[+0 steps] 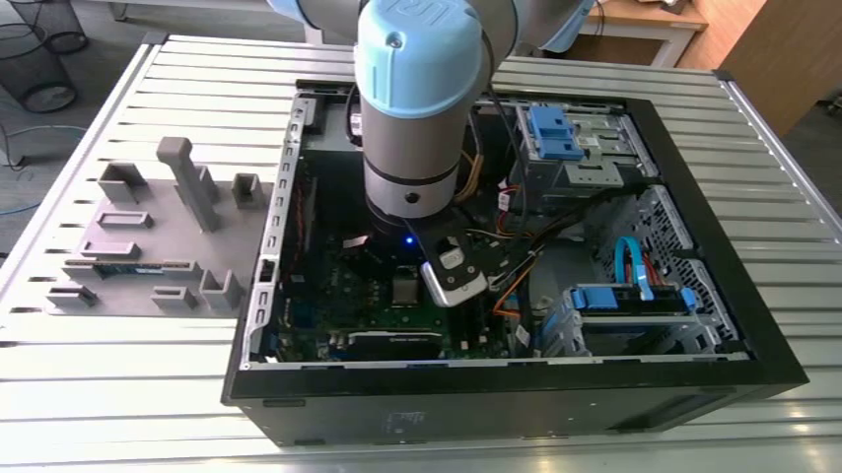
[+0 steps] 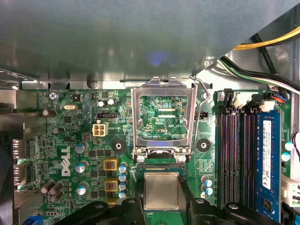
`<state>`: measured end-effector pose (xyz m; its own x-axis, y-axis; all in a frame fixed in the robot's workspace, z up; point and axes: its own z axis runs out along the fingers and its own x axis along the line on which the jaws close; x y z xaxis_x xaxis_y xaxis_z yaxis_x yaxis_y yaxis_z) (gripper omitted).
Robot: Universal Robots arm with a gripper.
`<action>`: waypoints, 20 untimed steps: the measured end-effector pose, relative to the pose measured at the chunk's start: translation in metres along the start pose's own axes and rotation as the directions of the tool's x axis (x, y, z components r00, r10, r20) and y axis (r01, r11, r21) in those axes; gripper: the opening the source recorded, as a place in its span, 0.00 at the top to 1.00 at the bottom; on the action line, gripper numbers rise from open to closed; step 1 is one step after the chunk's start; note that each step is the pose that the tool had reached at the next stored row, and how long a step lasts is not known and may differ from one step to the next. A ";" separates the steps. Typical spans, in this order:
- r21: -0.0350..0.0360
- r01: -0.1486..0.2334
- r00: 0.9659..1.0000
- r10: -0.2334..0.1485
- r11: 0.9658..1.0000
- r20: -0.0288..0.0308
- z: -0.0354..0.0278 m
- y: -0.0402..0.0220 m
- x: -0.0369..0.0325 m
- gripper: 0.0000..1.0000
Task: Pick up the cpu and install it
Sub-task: 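Place the cpu into insertion slot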
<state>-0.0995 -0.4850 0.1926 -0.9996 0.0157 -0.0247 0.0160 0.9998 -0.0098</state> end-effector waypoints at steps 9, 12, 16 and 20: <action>0.000 0.000 1.000 0.000 1.000 0.000 0.0010 -0.0012 0.0003 0.62; 0.001 0.000 1.000 0.000 1.000 0.000 0.0018 -0.0013 0.0003 0.62; 0.000 0.000 1.000 0.000 1.000 0.000 0.0027 -0.0012 0.0003 0.62; 0.000 0.000 1.000 0.000 1.000 0.000 0.0035 -0.0012 0.0003 0.62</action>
<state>-0.0998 -0.4863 0.1891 -0.9996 0.0158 -0.0244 0.0160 0.9998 -0.0101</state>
